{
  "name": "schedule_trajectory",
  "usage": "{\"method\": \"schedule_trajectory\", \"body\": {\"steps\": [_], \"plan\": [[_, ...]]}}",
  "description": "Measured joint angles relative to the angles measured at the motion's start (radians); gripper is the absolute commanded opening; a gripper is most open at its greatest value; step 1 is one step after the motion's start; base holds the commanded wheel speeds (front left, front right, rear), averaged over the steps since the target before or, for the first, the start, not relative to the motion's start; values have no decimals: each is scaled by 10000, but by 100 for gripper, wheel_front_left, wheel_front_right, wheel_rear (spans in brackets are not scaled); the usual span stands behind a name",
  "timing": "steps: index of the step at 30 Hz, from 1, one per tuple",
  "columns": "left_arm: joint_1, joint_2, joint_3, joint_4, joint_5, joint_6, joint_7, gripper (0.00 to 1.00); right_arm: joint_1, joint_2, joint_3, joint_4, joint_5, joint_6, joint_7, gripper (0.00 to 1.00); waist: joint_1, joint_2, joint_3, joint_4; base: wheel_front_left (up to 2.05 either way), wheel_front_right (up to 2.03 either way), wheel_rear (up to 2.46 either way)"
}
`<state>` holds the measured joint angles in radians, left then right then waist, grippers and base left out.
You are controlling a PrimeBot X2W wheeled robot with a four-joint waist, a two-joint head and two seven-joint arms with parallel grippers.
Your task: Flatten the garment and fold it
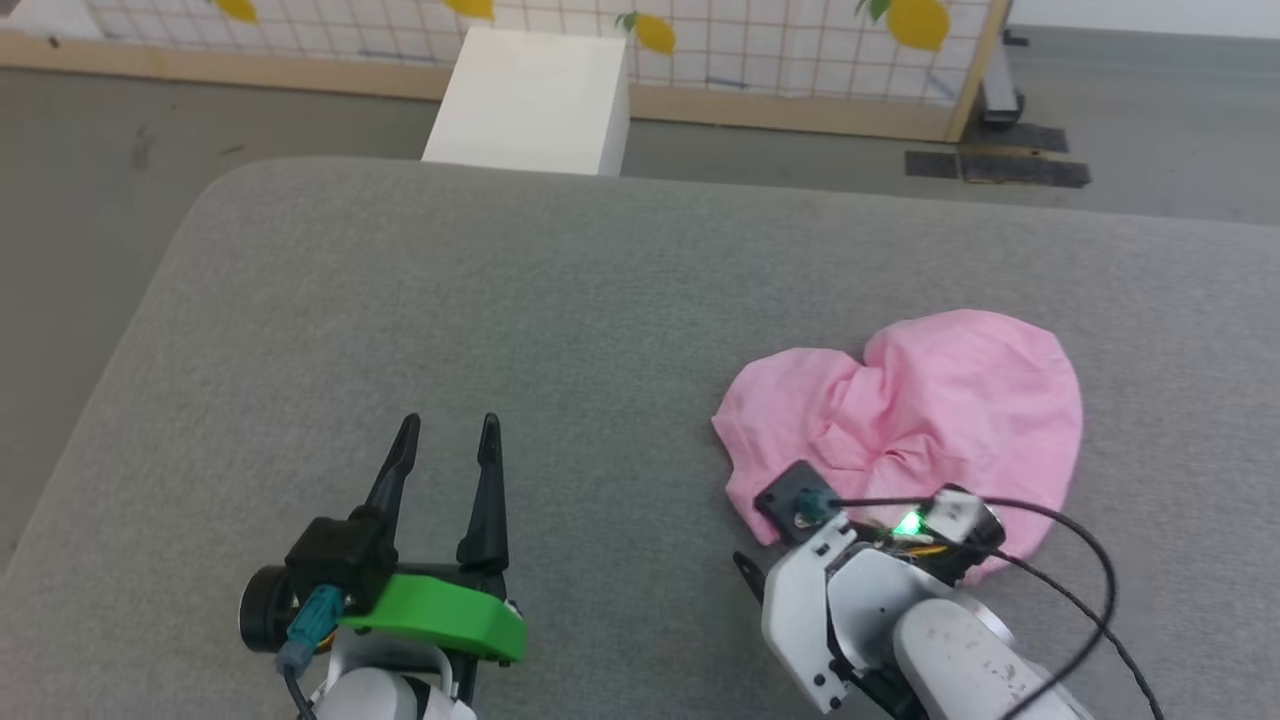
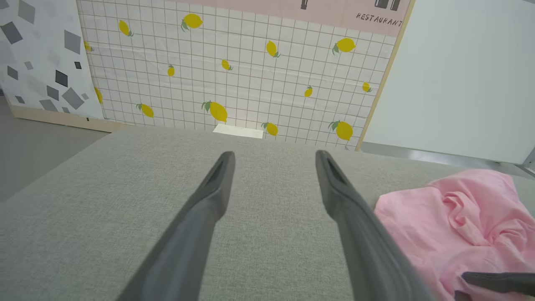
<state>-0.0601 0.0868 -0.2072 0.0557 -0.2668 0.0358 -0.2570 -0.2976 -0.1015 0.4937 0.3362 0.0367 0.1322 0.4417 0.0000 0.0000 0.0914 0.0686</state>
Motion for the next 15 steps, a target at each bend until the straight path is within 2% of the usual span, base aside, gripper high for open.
{"method": "schedule_trajectory", "body": {"steps": [6,7,8,9,10,11,15], "plan": [[-201,-198,21,21,71,-132,0,100,-711,-178,792,888,209,0,1227,100,0,0,346,402,0,0,0],[-237,-221,23,19,81,-167,0,100,-808,-169,765,970,276,0,1302,95,0,0,403,457,0,0,0],[-257,-232,35,19,107,-174,0,100,-918,-150,746,1060,324,0,1361,57,0,0,459,508,0,0,0],[-264,-236,44,21,128,-174,0,100,-981,-125,719,1108,359,0,1396,38,0,0,499,542,0,0,0],[-273,-242,52,23,146,-176,0,100,-1062,-100,696,1170,368,0,1398,15,0,0,544,579,0,0,0],[-280,-251,56,27,173,-184,0,100,-1138,-77,663,1227,383,0,1392,0,0,0,577,609,0,0,0],[-280,-282,94,102,295,-228,0,100,-1335,4,491,1300,629,0,1009,0,2,0,584,611,0,0,0]]}}
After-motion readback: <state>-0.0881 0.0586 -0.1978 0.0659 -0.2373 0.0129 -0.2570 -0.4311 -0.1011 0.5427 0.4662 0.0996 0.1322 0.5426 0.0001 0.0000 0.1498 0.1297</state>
